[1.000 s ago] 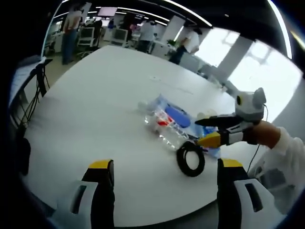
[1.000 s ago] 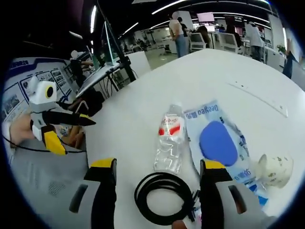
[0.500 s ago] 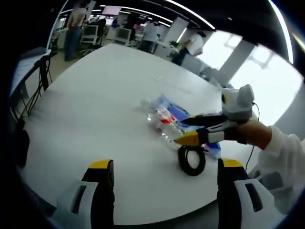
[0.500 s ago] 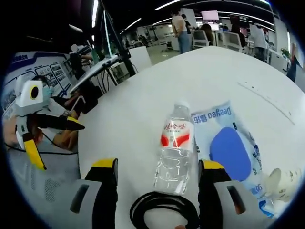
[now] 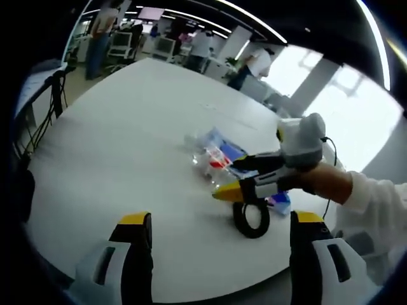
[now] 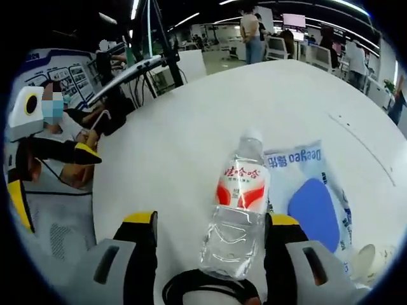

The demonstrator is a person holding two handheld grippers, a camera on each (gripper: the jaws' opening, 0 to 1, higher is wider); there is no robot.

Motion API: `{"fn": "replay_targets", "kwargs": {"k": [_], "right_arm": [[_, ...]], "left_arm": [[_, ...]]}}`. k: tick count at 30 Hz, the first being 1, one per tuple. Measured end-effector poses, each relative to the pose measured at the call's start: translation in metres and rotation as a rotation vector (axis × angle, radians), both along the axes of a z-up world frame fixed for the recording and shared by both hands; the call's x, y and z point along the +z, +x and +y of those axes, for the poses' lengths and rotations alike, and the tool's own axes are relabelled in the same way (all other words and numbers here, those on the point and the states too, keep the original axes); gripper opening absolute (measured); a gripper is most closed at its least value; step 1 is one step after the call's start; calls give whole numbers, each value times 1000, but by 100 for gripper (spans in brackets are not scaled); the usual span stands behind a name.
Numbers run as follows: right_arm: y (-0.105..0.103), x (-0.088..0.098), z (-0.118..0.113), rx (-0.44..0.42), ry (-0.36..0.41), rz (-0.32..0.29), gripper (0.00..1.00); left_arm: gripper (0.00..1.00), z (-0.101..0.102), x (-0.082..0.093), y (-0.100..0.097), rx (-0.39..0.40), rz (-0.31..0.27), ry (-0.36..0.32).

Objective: Arrange the tabletop items into an orderly group along one side of the table until the central work area is clear of visible clutter.

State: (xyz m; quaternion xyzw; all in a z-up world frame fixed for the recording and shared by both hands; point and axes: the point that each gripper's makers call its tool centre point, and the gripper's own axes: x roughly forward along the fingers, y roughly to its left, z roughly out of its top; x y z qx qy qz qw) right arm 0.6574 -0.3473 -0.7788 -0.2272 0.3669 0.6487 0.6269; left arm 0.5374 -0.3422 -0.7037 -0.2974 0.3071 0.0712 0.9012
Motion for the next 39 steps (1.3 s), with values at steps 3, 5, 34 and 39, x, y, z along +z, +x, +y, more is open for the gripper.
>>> {"fn": "replay_targets", "kwargs": {"k": [3,5,34,39], "right_arm": [[3,-2,5,-10,-3,-20,64],[8,-6,8,-25,-12,-49,61],[19,-15,18,-35,40,-227,34],[18,0,17,-35,106,-239,34]], "left_arm": [[86,0,0,0,-1,-1,-2],[86,0,-1,0,0,-2,-7],[85,-5,1,5,20,-24,-39],[85,1,-1,4,36,-28,-45]]}}
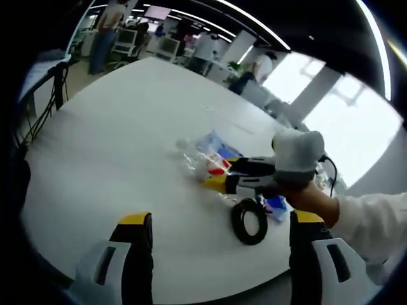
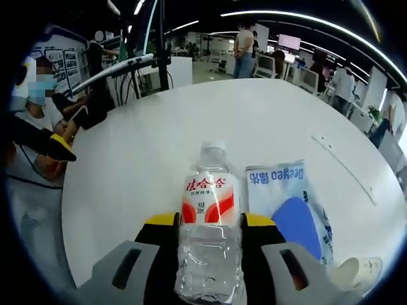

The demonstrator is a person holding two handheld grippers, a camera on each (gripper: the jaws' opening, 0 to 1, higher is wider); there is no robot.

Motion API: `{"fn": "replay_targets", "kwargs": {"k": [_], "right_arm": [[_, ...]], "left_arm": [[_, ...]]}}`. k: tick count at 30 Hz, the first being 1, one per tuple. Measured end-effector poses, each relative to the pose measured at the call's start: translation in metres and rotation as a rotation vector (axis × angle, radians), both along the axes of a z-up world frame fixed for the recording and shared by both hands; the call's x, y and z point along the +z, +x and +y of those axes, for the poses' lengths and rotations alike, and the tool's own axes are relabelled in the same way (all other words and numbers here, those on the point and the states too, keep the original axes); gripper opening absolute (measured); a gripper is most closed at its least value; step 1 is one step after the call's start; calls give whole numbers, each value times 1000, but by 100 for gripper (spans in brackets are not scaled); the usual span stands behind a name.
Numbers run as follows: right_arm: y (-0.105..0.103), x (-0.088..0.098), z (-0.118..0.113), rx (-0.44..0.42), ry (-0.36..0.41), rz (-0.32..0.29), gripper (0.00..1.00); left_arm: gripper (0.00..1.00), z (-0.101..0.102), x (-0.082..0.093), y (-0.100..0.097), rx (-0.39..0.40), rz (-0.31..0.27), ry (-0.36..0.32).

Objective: Arrange the tabletop items into an orderly group along one side of the table until the central work area is clear of visible clutter.

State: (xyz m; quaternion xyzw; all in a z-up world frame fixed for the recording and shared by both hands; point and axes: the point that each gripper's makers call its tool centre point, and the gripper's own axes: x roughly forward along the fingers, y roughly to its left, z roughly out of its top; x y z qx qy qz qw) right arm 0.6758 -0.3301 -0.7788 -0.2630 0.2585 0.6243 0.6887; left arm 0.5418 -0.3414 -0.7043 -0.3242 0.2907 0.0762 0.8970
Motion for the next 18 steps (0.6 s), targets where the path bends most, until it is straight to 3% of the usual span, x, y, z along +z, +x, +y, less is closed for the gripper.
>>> {"fn": "replay_targets", "kwargs": {"k": [5,11,18], "right_arm": [[0,27,1,-37,108,47,33],[-15,66,-7,-2,221,48,33],[-27,86,-14,24,267,43,33]], "left_arm": [[85,-1,2,2,14,-18,-22],[85,4,7,4,65,-76,-98],[85,6,13,7,72,-106,-100]]}}
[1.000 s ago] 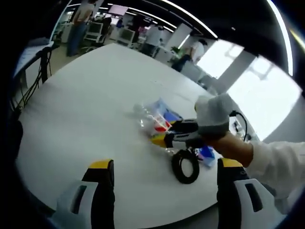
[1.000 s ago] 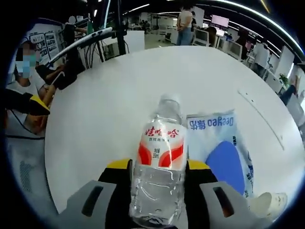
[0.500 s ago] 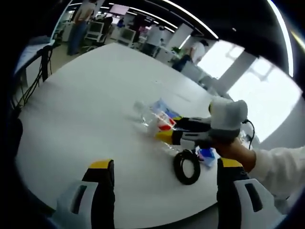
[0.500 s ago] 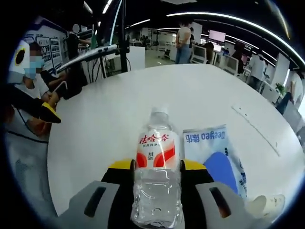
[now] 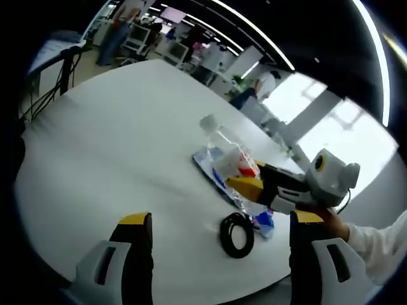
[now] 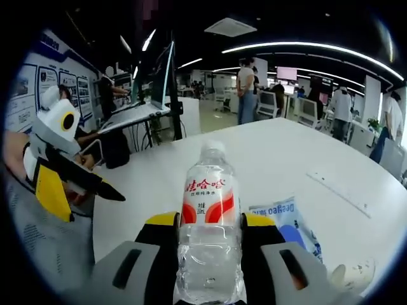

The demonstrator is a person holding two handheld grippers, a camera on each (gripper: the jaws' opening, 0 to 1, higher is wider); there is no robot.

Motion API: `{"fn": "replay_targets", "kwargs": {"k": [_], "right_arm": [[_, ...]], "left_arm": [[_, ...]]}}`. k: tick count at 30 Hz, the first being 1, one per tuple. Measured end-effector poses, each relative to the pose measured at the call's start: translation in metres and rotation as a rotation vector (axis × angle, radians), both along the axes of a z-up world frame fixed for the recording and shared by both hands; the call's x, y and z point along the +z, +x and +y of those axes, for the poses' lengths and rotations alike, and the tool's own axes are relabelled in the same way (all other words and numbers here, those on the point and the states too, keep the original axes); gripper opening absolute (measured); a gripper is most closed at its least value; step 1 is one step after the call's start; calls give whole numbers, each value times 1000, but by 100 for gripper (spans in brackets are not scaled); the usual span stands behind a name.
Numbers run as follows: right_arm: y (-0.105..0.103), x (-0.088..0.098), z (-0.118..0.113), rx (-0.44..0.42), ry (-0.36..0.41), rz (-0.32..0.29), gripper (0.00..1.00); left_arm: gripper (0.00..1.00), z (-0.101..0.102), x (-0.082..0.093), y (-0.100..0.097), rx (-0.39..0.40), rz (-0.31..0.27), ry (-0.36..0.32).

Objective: Arrange the tabletop items into an orderly group along one side of the table until the central work area is clear of visible clutter.

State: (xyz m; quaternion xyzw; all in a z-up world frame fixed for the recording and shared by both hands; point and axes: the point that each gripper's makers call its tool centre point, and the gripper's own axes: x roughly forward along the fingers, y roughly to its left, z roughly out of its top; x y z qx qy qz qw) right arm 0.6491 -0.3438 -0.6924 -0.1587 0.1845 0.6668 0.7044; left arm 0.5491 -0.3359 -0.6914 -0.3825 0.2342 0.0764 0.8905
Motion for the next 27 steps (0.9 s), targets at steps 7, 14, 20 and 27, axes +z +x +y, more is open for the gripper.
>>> {"fn": "replay_targets", "kwargs": {"k": [7,14,20,27], "right_arm": [[-4,13,-6,17,29,4,34],[-10,29,-15,32,83,7,34],[-15,42,-23,47,129,-6,34],[-18,47,-32,50,175,25,34]], "left_arm": [[85,2,16,13,-3,-47,-17],[83,0,38,36,-34,-75,6],[81,1,54,51,-15,-146,-21],[70,16,67,63,79,-238,-68]]}}
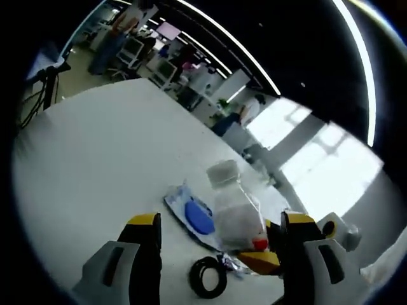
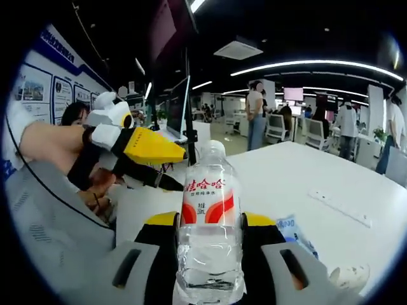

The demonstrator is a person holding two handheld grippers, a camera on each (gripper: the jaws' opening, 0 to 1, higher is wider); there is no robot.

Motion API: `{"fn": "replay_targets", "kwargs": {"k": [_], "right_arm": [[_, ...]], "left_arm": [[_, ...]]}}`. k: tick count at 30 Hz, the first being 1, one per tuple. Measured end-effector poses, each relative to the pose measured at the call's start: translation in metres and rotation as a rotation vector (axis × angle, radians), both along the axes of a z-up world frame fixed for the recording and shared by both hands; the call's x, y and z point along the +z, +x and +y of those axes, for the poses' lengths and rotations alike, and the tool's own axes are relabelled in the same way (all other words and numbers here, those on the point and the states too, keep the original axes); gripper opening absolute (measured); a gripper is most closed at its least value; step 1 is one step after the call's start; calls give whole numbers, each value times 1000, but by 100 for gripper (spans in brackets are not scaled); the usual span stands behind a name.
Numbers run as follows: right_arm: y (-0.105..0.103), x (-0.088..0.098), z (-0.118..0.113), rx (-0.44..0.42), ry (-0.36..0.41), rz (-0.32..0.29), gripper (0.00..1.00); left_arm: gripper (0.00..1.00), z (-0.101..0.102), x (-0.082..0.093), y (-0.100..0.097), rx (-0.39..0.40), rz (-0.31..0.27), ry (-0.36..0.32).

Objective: Arrange the tabletop items into an orderly group along one side of the table until the central work area is clear of visible clutter.

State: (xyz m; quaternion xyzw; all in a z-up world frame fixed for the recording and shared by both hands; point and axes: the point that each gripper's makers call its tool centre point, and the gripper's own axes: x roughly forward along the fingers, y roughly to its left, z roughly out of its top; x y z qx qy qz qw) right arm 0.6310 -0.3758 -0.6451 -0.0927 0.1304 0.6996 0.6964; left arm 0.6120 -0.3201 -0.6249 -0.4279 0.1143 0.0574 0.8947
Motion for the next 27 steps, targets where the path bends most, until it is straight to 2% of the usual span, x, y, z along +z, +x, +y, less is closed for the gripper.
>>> {"fn": "replay_targets", "kwargs": {"k": [3,7,9,11,14,20,22,24,25,27], "right_arm": [[-2,0,-2,5,6,-9,34],[-8,8,-5,25,49,-7,34],[-10,10,-5,37,54,-10,34],[-11,10,-6,38,51,-16,34],[-11,8,-8,34,49,-6,34],[-16,7,-12,46,53,0,34],[-16,5,-13,50,45,-6,35],[-18,3,-14,56,45,-13,35],[-19,3,-15,50,45,3,35],[-19,4,-16,49,44,4,35]], "left_arm": [[67,-2,10,8,0,-64,-61],[66,-9,4,15,-20,-24,-29],[65,-11,4,17,-22,-22,-28],[60,-11,7,19,-21,-41,-36],[45,-9,10,20,-12,-52,-60],[36,-6,11,22,-29,-78,-73],[27,-10,14,22,-61,-94,-54],[25,-12,18,22,-67,-106,-27],[25,-14,18,21,-79,-103,-2],[23,-14,17,21,-78,-95,-30]]}}
